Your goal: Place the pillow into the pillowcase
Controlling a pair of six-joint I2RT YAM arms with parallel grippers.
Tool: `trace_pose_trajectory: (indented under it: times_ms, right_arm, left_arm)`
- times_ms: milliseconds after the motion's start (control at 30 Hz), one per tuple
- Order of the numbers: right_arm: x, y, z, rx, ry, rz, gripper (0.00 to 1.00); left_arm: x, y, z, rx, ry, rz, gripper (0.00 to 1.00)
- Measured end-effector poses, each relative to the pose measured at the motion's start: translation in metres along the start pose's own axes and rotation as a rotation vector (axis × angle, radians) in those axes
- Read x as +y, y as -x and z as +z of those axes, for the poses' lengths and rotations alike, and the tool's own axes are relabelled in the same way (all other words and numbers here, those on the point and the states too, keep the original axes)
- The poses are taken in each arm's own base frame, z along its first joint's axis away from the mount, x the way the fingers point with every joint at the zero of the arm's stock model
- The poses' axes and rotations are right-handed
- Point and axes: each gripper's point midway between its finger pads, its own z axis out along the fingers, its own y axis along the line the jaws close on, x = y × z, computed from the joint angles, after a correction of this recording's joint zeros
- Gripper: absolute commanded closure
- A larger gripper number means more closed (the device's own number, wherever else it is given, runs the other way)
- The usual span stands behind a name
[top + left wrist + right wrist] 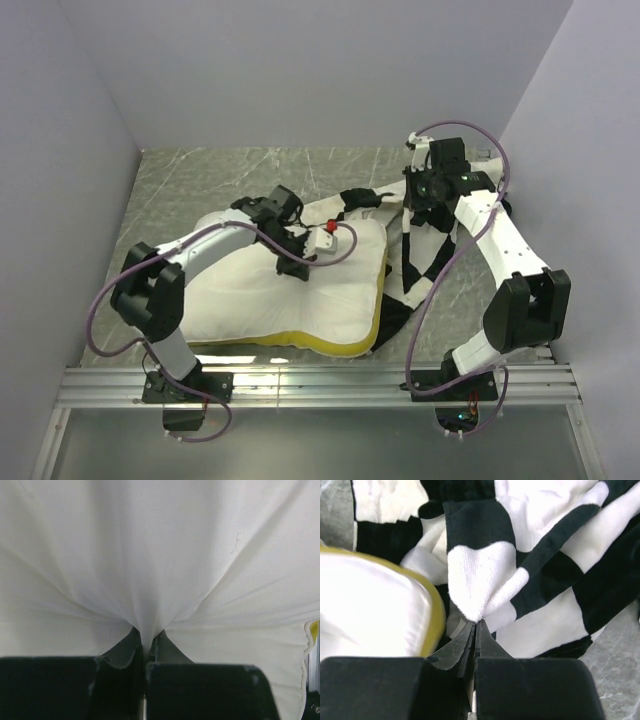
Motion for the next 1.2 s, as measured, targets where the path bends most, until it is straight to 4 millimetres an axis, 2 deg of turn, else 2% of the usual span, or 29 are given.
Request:
trace_pose_trajectory:
  times_ms: [100,200,300,500,567,733,833,900,967,1000,1033,1100,1133,1167,1200]
  right_arm:
    - [0.002,-0.002,-0.001,0.005,0.020,0.005,1.00]
    - [0.009,-0.004,-0.003,0.003,0.056,0.004,1.00]
    - [0.017,-0.011,-0.009,0.006,0.094,0.002,1.00]
    - [0.030,-0.022,-0.016,0.010,0.163,-0.003,1.00]
    - [0.033,-0.026,-0.015,0.017,0.181,0.000,1.00]
    - [0.039,-0.034,-0.011,0.032,0.216,0.006,1.00]
    - [0.041,-0.032,-0.011,0.025,0.228,0.014,0.83]
    - [0.040,-0.033,-0.010,0.031,0.226,0.028,0.65]
    - [0.036,-0.037,-0.010,0.044,0.217,0.048,0.44]
    - [0.032,-0.040,-0.009,0.046,0.212,0.062,0.42]
    - [0.025,-0.046,-0.009,0.053,0.199,0.082,0.41]
    - [0.006,-0.063,-0.012,0.075,0.162,0.140,0.41]
    - [-0.004,-0.074,-0.014,0.087,0.143,0.171,0.41]
    - [-0.013,-0.085,-0.018,0.102,0.122,0.205,0.42]
    - [-0.021,-0.095,-0.021,0.113,0.105,0.235,0.43]
  left_arm:
    - [-0.006,0.009,0.019,0.010,-0.042,0.016,1.00]
    - [0.003,0.024,0.031,-0.002,-0.060,-0.003,1.00]
    - [0.034,0.044,0.039,-0.040,-0.033,-0.026,1.00]
    - [0.092,0.063,0.048,-0.102,0.008,-0.086,1.00]
    - [0.106,0.063,0.051,-0.125,0.005,-0.127,1.00]
    - [0.127,0.051,0.058,-0.130,0.024,-0.242,1.00]
    - [0.138,0.046,0.066,-0.122,0.043,-0.288,0.99]
    - [0.144,0.045,0.071,-0.127,0.058,-0.309,0.89]
    - [0.148,0.046,0.072,-0.144,0.069,-0.307,0.68]
    - [0.149,0.047,0.071,-0.157,0.074,-0.301,0.59]
    - [0.148,0.046,0.071,-0.166,0.074,-0.298,0.43]
    - [0.142,0.043,0.066,-0.185,0.075,-0.281,0.33]
    - [0.138,0.043,0.061,-0.188,0.075,-0.270,0.13]
    - [0.134,0.044,0.055,-0.191,0.079,-0.251,0.11]
    - [0.130,0.047,0.048,-0.193,0.086,-0.232,0.01]
